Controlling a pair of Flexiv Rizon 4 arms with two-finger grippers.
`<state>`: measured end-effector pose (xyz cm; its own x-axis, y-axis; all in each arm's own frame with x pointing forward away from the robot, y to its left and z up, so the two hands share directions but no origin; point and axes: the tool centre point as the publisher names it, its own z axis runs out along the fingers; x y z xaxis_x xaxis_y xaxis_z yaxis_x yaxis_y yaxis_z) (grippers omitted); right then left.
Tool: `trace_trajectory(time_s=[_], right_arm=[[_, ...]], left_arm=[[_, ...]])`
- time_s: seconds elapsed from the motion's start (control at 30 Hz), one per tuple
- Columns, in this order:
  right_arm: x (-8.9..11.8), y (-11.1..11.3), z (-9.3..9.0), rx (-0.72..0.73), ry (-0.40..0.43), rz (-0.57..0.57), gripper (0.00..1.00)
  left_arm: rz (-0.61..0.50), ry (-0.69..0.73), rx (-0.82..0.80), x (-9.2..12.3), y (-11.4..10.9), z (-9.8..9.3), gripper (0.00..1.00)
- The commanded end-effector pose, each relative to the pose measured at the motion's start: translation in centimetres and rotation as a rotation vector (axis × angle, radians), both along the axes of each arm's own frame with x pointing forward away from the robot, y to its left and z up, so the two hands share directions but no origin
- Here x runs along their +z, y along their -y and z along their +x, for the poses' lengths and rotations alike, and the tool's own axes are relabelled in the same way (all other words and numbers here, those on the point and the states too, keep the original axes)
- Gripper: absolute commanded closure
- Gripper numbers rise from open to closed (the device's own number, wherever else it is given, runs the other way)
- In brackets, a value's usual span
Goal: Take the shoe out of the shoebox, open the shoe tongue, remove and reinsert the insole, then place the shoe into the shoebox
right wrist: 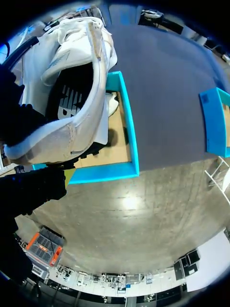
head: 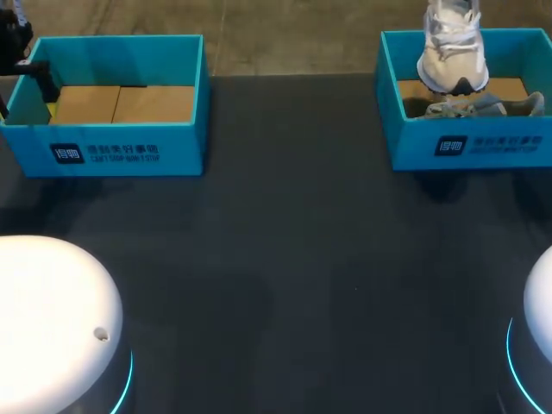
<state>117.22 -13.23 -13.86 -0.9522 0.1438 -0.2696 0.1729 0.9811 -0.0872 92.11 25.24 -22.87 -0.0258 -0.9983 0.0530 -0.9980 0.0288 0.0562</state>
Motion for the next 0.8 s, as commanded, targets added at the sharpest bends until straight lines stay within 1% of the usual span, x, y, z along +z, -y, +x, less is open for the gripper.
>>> trace_trajectory(time_s=[0.03, 0.1, 0.17, 0.2, 0.23, 0.3, 0.37, 0.63, 0.7, 0.8], right_arm=[[0.2, 0.1, -0.1, 0.001, -0.001, 0.000, 1.00], [0.2, 0.1, -0.1, 0.001, -0.001, 0.000, 1.00], [-0.4, 0.8, 0.7, -0.054, -0.037, 0.008, 1.00], [-0.7, 1.5, 1.4, -0.134, -0.079, 0.000, 1.00], [-0.9, 2.0, 1.7, -0.165, -0.092, 0.008, 1.00], [-1.4, 3.9, 2.8, -0.297, -0.126, 0.016, 1.00], [-1.4, 5.5, 3.4, -0.404, -0.140, 0.036, 1.00], [-1.1, 10.7, 4.3, -0.695, -0.101, 0.119, 1.00], [-1.2, 11.7, 4.1, -0.748, -0.094, 0.149, 1.00], [-1.3, 12.7, 3.4, -0.805, -0.083, 0.181, 1.00]], left_arm=[[0.002, 0.001, 0.000, 0.0, 0.0, -0.1, 0.00], [0.002, 0.001, 0.000, 0.0, 0.0, -0.1, 0.00], [0.002, 0.001, 0.000, 0.0, 0.0, -0.1, 0.00], [0.002, 0.001, 0.000, 0.0, 0.0, -0.1, 0.00], [0.002, 0.001, 0.000, 0.0, 0.0, -0.1, 0.00], [0.002, 0.001, 0.000, 0.0, 0.0, -0.1, 0.00], [0.002, 0.001, 0.000, 0.0, 0.0, -0.1, 0.00], [0.002, 0.001, 0.000, 0.0, 0.0, -0.1, 0.00], [0.002, 0.001, 0.000, 0.0, 0.0, -0.1, 0.00], [0.002, 0.001, 0.000, 0.0, 0.0, -0.1, 0.00]])
